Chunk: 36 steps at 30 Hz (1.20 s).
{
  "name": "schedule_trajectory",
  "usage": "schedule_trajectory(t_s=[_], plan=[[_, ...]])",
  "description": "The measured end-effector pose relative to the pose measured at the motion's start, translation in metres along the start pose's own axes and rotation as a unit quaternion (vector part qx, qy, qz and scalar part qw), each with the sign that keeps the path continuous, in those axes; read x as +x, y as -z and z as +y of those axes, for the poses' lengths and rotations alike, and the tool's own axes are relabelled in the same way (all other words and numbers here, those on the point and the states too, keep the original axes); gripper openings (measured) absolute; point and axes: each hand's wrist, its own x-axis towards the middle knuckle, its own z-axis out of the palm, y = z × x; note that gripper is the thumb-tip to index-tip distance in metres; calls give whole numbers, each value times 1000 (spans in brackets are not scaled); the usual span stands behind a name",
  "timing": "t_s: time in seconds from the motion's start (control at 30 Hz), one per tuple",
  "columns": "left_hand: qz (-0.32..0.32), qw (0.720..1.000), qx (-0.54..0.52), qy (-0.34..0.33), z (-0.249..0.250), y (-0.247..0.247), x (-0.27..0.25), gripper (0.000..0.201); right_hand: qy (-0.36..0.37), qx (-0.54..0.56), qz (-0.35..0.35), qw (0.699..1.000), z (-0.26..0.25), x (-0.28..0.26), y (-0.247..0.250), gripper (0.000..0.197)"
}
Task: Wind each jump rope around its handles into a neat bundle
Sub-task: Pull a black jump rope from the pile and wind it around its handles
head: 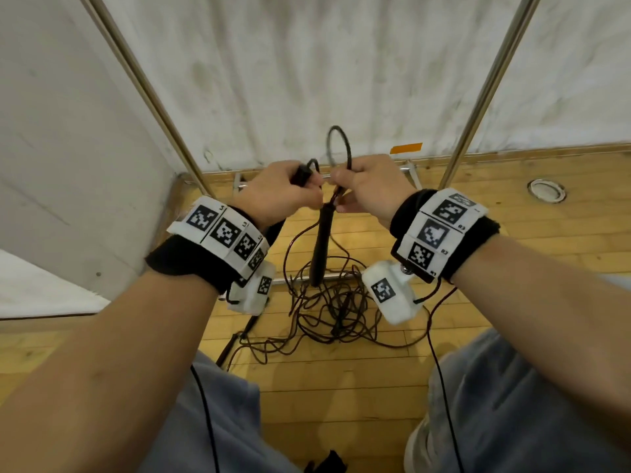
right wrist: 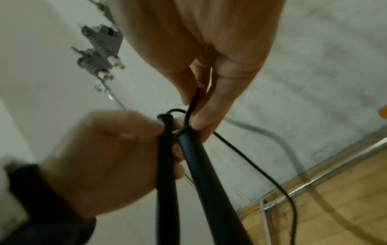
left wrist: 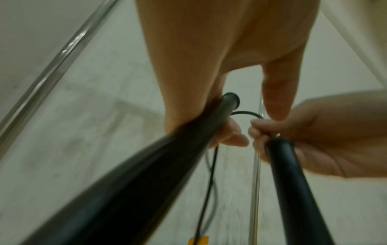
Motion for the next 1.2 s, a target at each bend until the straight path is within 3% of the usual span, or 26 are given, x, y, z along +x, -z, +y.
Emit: schedule_trajectory(t_s=[0.1,0.17,0.3,0.33,0.4,0.47,0.5,0.57,0.63,0.7,0.93,1.03,1.1,1.13,1.2], plan=[[-38,992,122,-2,-2,-1,-3,20,-14,102,27,994,-3,0,-2,18],[-44,989,141,-4,-3,0,-4,14,-11,145,38,989,-3,2,-3,20],[-39,983,178,-30,-4,2,-5,16,-18,137,52,989,-3,3,-5,25],[-39,981,189,-37,-4,2,-6,16,-15,89,54,994,-3,4,-4,31],[-29,976,208,-48,-6,3,-5,15,29,-118,69,990,-2,5,0,50],[-15,973,222,-54,-8,5,-5,9,121,-285,111,944,0,6,1,57],[-13,971,230,-58,-9,6,-6,7,161,-300,129,931,1,7,1,52],[-20,968,242,-68,-8,7,-8,7,179,-253,87,947,2,10,-2,30],[-33,965,249,-75,-6,8,-10,8,124,-218,-28,968,2,10,-8,33],[-47,963,254,-81,-3,9,-11,12,97,-217,-90,967,4,10,-9,33],[-50,970,231,-54,-1,15,-13,28,62,-237,-132,960,-8,11,5,38],[-57,971,226,-52,-2,11,-12,26,81,-330,-110,934,-14,10,6,48],[-60,968,237,-54,-4,9,-11,25,67,-372,-131,916,-16,9,6,51],[-62,968,236,-56,-4,9,-10,23,61,-366,-146,917,-17,8,6,51],[-65,975,206,-58,-6,12,-10,14,66,-281,-146,946,-17,9,7,48]])
